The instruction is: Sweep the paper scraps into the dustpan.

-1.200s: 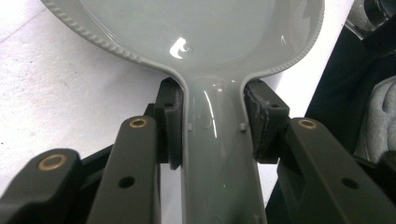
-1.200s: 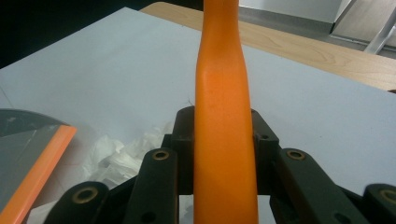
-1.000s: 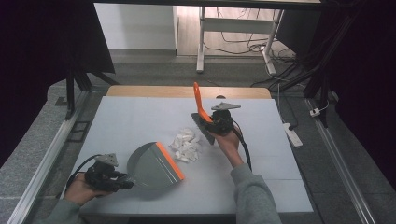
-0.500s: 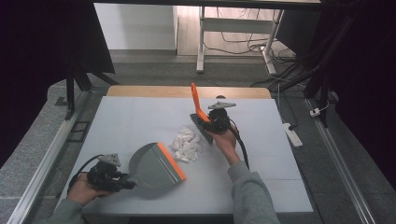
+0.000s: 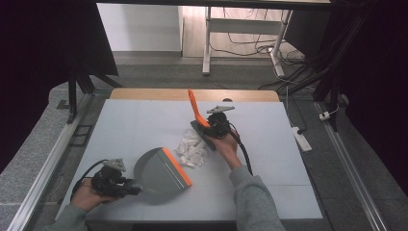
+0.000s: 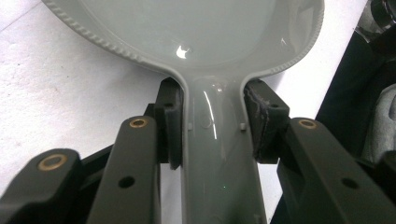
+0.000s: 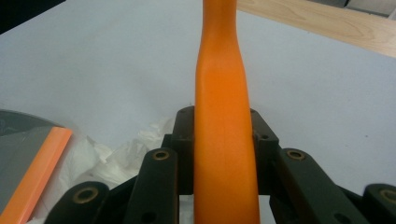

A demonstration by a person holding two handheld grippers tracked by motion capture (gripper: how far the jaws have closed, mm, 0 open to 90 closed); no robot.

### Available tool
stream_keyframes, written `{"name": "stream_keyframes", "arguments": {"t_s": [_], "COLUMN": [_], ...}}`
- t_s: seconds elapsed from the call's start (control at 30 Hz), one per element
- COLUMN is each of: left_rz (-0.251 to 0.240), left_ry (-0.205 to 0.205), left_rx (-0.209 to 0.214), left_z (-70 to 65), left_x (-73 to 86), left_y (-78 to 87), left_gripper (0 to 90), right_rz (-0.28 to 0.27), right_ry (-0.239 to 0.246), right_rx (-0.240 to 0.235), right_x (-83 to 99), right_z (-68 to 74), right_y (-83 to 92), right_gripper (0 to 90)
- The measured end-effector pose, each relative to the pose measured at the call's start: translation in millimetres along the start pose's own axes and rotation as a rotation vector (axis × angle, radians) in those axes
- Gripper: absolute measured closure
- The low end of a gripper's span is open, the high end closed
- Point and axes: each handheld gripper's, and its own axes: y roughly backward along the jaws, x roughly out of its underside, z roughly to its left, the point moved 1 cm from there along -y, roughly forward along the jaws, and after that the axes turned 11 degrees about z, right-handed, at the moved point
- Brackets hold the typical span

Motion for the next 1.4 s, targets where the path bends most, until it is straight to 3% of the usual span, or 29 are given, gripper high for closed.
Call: {"name": "stream_keyframes", "arguments": {"t_s": [0.53, 1.4], "left_rz": [0.004, 0.005], "left_ry": [0.015, 0.016], "left_rx": [0.001, 0.001], "left_z": [1.6, 1.3], "left_x": [-2.1, -2.6], "left_y": [-4.2, -4.8], "left_gripper": [61.1, 61.1], "right_rz": [0.031, 0.056], "right_ry": [0.039, 0.159], "right_rx": [-0.029, -0.109], "right_x": [-2.6, 6.0], "right_z": [17.3, 70.0], "right_y": [-10.1, -12.0], "right_gripper": [70.3, 70.3]}}
